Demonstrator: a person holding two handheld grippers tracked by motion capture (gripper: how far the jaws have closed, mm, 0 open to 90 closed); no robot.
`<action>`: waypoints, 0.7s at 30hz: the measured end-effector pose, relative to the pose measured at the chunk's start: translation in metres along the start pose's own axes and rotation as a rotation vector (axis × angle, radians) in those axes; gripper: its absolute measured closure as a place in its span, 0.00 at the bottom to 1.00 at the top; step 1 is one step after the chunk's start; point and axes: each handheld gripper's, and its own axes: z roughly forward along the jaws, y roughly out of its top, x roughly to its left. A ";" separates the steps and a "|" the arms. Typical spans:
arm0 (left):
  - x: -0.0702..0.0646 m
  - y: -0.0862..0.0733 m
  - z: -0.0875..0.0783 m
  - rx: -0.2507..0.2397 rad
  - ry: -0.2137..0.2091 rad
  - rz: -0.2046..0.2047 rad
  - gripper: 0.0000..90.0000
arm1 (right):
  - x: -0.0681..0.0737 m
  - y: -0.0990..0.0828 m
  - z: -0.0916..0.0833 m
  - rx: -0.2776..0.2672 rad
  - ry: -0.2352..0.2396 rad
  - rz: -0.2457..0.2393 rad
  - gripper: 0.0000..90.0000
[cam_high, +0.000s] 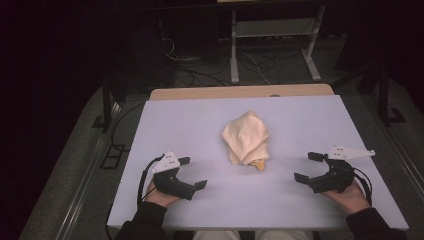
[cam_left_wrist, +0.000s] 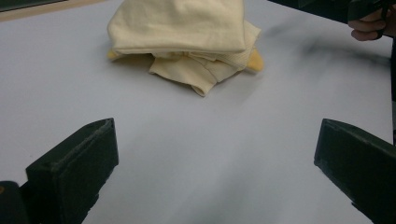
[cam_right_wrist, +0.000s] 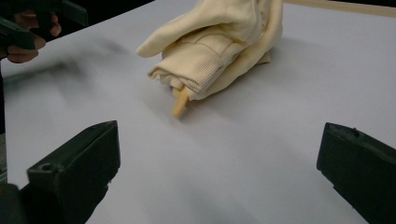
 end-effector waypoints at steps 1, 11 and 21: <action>0.000 0.000 0.000 -0.001 0.000 0.000 0.00 | 0.000 0.000 0.000 0.000 0.000 0.001 0.00; 0.000 0.000 0.000 -0.002 0.002 0.002 0.00 | 0.000 0.000 -0.001 -0.007 -0.007 0.001 0.00; -0.001 0.001 0.000 -0.002 0.002 0.006 0.00 | 0.000 0.000 -0.002 -0.007 -0.008 0.002 0.00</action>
